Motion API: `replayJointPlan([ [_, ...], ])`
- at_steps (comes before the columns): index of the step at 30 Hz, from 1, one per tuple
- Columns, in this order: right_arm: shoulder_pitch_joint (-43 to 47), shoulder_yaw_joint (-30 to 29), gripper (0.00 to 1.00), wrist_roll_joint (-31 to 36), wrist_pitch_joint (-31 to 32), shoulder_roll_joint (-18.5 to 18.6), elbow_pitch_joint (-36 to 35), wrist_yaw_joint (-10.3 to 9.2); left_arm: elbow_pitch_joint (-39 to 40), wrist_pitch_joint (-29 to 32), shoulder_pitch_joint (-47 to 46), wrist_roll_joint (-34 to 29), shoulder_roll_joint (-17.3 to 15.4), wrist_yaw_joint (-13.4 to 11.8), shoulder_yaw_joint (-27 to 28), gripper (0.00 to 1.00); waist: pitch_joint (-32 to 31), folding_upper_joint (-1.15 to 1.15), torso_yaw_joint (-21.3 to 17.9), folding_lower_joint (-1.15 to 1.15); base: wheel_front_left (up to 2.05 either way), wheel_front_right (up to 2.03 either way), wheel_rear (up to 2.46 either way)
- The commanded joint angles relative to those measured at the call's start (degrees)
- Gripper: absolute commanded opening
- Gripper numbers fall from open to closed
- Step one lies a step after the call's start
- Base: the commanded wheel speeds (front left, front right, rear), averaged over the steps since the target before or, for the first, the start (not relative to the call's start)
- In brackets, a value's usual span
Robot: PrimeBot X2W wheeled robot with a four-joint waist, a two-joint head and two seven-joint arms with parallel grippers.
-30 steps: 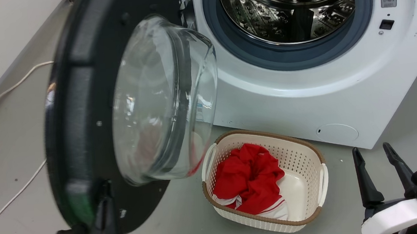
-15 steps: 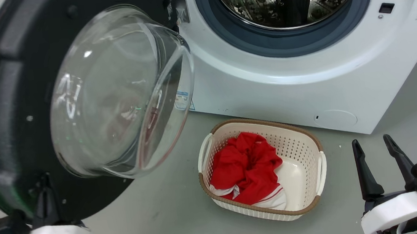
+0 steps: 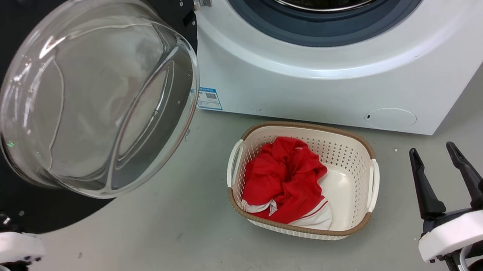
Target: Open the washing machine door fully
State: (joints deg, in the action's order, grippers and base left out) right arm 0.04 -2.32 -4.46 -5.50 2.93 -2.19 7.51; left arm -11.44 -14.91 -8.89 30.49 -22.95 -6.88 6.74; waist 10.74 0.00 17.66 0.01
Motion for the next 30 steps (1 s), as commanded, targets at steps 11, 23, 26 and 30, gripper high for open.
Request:
replayJointPlan([
  [11, -2.3, 0.2, 1.0, 0.3, -0.5, 0.3, 0.5, -0.04, -9.1, -0.3, -6.3, -1.2, -2.7, 3.7, 4.4, 0.0, 1.9, 0.0, -0.5, -0.01, 0.0, 0.0, 0.0],
  [23, -1.0, 0.6, 1.0, -0.3, -1.8, 0.1, 2.7, -0.04, -9.4, -0.3, -4.4, -5.7, -0.8, 3.4, 5.5, 0.0, -1.5, 0.0, -1.1, -0.01, 0.0, 0.0, 0.0],
  [26, -0.7, 0.6, 1.0, -0.7, -2.3, 0.0, 3.2, -0.04, -6.4, -0.3, -1.9, -7.1, 0.3, 2.8, 5.5, 0.0, -2.8, 0.0, -1.5, -0.01, 0.0, 0.0, 0.0],
  [30, -0.2, 0.4, 1.0, -0.3, -2.8, -0.1, 3.6, -0.04, -2.1, -0.3, 2.2, -8.9, 2.3, 2.2, 4.3, 0.0, -4.2, 0.0, -1.9, -0.01, 0.0, 0.0, 0.0],
])
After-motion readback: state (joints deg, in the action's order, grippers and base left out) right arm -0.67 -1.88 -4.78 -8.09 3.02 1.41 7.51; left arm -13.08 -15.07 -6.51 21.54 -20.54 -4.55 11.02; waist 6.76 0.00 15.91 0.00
